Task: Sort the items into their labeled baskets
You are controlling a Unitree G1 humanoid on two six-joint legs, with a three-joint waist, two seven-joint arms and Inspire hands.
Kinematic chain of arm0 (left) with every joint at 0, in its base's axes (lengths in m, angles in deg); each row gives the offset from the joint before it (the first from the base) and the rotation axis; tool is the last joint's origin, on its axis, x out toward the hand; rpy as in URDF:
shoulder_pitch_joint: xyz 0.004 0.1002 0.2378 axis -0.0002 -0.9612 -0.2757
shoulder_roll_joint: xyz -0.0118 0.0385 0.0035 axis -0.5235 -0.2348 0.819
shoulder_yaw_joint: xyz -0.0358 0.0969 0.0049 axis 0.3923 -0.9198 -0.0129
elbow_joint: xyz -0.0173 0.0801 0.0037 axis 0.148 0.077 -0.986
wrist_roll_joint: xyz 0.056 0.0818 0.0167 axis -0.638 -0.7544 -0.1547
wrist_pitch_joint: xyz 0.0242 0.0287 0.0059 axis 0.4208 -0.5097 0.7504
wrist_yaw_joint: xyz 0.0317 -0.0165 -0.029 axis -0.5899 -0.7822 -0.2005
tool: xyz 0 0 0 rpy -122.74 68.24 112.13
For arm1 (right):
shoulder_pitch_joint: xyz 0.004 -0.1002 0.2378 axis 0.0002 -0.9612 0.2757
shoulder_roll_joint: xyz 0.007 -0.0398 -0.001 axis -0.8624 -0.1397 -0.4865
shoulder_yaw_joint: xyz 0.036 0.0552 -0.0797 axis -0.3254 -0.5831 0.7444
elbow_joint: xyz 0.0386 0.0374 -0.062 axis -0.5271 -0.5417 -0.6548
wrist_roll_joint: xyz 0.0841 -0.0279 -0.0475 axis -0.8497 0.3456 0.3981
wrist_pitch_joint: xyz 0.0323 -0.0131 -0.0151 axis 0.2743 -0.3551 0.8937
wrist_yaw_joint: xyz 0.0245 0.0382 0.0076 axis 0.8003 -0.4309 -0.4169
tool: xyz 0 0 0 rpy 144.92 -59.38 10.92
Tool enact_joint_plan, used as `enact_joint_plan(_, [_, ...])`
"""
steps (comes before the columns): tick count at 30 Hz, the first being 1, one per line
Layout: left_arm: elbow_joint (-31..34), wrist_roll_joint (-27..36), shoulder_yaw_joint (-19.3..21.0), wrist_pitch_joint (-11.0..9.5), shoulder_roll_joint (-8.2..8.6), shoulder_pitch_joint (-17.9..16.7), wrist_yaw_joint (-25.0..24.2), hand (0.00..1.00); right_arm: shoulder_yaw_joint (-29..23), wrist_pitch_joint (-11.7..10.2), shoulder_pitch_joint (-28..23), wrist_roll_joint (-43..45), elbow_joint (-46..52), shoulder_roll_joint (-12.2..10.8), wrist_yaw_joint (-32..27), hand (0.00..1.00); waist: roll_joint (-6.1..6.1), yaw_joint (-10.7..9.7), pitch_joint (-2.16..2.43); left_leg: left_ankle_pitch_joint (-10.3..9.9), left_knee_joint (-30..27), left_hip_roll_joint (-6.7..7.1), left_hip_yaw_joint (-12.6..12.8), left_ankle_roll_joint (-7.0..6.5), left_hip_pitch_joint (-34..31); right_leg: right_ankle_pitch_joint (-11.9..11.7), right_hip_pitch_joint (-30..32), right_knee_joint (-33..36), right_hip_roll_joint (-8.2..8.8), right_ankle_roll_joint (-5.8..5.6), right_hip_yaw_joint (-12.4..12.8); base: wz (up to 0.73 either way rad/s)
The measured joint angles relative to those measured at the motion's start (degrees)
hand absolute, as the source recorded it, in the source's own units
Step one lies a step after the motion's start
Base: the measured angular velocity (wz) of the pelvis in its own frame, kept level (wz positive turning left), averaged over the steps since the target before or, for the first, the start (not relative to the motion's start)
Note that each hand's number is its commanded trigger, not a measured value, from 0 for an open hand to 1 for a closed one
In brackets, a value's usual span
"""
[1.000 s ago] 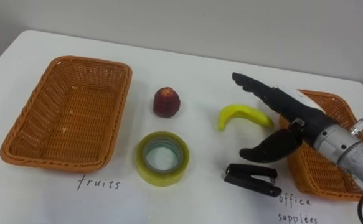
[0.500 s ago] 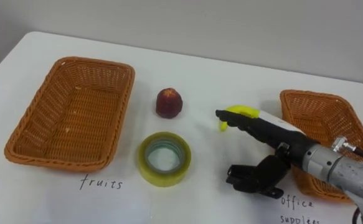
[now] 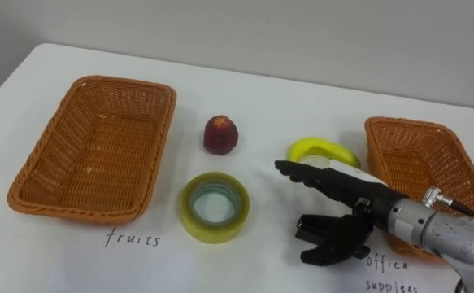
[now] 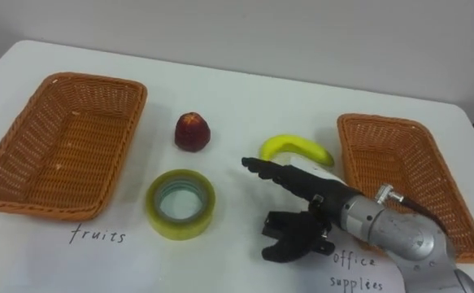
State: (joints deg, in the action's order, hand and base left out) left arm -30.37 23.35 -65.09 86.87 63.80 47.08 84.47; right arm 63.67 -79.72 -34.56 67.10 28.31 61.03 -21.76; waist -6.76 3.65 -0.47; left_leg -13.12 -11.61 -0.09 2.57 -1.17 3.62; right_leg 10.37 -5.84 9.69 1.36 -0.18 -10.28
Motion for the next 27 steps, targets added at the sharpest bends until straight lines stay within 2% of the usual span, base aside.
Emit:
enact_joint_plan(4, [1.9,0.0,0.2,0.3,0.0,0.1,-0.3,0.0,0.0,1.4,-1.4,2.7,-1.1,-0.1,0.9,0.0,0.07,0.1,0.12,0.0,0.2,0.05,0.0,0.0,0.0,0.0,0.2,0.0,-0.02,0.0,0.3,-0.01])
enact_joint_plan(8, [2.2,0.0,0.4,1.2,0.1,0.1,-0.4,0.0,-0.1,1.3,-1.4,7.1,-0.5,-0.3,1.9,0.0,0.11,0.0,0.38,0.0,0.2,0.01,0.3,-0.01,0.3,0.0,0.2,0.0,-0.03,0.0,0.5,-0.03])
enact_joint_plan(15, [3.0,-0.1,0.8,1.8,0.12,-1.3,-1.4,0.0,-0.1,3.1,-1.4,14.7,1.0,-1.4,3.6,0.0,-0.21,0.0,0.49,0.0,0.2,0.04,0.4,-0.04,1.1,0.0,-0.5,0.0,0.02,0.0,0.6,0.0])
enact_joint_plan(21, [2.9,-0.1,1.6,2.7,0.12,-1.7,-1.5,0.0,-0.3,4.3,-1.4,18.8,1.5,-2.6,3.9,0.0,-0.32,0.0,0.44,0.0,0.5,0.05,0.3,-0.05,1.0,0.0,-0.7,0.1,0.05,0.04,0.6,0.0])
enact_joint_plan(27, [2.9,-0.9,1.9,2.8,0.34,-1.9,-1.5,0.0,-0.3,5.6,-1.4,23.3,3.5,-2.6,5.6,0.0,-0.42,0.0,0.4,0.0,0.4,0.09,0.3,-0.06,0.9,0.0,-0.1,0.1,0.02,0.05,0.6,0.0])
